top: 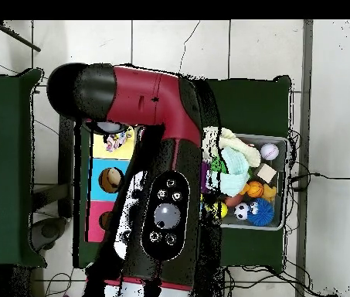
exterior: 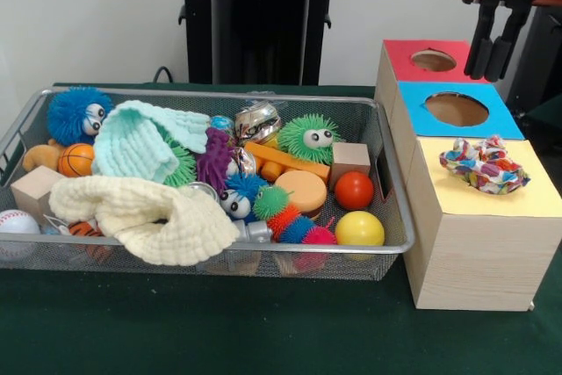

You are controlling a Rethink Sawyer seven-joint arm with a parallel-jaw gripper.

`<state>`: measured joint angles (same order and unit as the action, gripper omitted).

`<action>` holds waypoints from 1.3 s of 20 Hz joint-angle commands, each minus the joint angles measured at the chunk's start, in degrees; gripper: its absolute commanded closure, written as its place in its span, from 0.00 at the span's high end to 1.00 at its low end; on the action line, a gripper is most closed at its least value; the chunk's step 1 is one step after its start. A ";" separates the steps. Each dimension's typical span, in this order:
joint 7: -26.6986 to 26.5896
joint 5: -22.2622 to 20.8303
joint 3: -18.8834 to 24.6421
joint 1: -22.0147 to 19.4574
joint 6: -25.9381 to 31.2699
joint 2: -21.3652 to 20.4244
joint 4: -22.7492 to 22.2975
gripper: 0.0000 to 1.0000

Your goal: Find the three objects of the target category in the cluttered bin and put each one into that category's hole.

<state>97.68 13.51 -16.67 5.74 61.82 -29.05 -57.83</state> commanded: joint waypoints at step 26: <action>5.20 -0.86 6.54 -1.41 -13.30 0.89 -13.60 0.00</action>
<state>97.68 13.51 -16.32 5.73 50.95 -29.11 -60.99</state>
